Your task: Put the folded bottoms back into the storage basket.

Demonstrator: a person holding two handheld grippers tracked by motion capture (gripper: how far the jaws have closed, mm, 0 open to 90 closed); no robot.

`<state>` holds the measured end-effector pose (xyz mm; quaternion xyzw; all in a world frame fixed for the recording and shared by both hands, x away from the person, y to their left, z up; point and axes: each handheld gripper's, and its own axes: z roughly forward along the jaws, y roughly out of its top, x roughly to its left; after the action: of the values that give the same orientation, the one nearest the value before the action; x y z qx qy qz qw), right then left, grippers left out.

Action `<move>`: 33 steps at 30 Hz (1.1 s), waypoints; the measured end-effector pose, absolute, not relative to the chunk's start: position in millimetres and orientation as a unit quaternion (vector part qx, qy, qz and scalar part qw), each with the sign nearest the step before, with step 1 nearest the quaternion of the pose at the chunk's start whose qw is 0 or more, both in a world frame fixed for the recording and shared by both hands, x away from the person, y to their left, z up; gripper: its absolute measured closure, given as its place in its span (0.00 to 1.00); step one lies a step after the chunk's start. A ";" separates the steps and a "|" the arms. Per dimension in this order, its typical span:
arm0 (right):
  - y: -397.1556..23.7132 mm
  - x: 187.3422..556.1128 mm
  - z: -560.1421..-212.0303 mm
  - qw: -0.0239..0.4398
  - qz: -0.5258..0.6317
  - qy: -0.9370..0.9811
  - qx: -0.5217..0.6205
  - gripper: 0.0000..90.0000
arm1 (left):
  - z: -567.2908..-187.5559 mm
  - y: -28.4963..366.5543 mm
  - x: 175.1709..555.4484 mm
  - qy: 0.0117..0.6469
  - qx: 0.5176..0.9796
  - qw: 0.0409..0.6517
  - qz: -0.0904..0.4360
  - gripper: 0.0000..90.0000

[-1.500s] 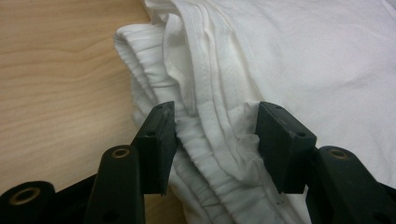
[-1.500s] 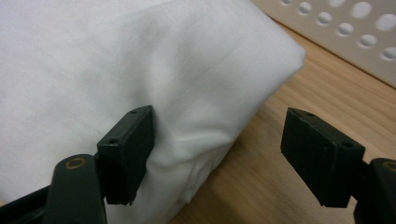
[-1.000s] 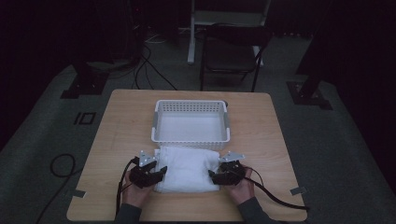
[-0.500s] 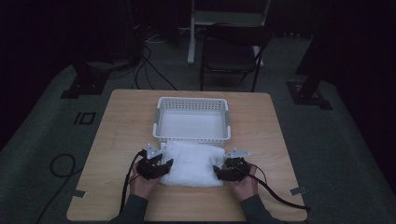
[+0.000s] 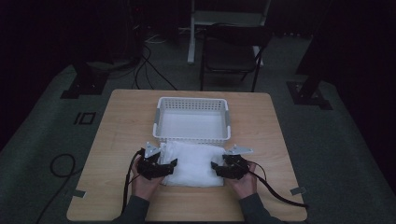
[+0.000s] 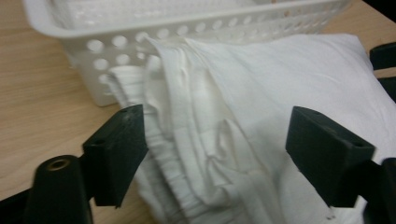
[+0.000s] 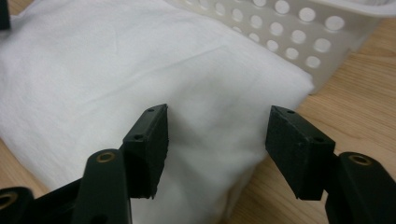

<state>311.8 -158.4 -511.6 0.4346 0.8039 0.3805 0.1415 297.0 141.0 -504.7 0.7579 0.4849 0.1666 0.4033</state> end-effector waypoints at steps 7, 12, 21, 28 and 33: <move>-155.3 316.1 -518.7 0.128 0.376 0.798 0.453 0.22 | -526.0 143.5 307.4 0.509 0.760 0.378 0.143 0.11; -155.2 315.4 -517.8 0.118 0.381 0.792 0.461 0.20 | -531.1 145.4 308.9 0.507 0.760 0.382 0.138 0.10; -158.0 330.1 -534.9 0.097 0.365 0.789 0.486 0.10 | -538.6 144.6 312.6 0.498 0.763 0.386 0.145 0.07; -159.5 338.0 -541.6 0.072 0.366 0.788 0.490 0.10 | -551.1 154.0 321.8 0.516 0.748 0.408 0.088 0.01; -160.6 341.0 -544.5 0.056 0.368 0.786 0.494 0.10 | -554.1 156.1 322.6 0.515 0.746 0.415 0.076 0.01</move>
<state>341.0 -160.6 -544.5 0.4936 0.7860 0.3681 0.0559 322.6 156.1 -554.1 0.7459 0.5150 0.0756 0.4154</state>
